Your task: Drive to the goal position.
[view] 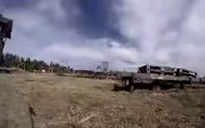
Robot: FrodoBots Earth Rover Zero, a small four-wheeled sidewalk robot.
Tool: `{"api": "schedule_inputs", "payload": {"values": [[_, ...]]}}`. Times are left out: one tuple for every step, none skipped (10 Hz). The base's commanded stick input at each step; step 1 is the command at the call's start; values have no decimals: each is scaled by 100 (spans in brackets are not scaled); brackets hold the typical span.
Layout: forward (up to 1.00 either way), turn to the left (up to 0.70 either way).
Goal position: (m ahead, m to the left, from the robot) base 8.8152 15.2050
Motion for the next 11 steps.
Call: {"api": "schedule_inputs", "payload": {"values": [[70, 0], [70, 0], [70, 0], [70, 0], [70, 0], [70, 0], [70, 0], [70, 0], [70, 0], [70, 0], [70, 0]]}}
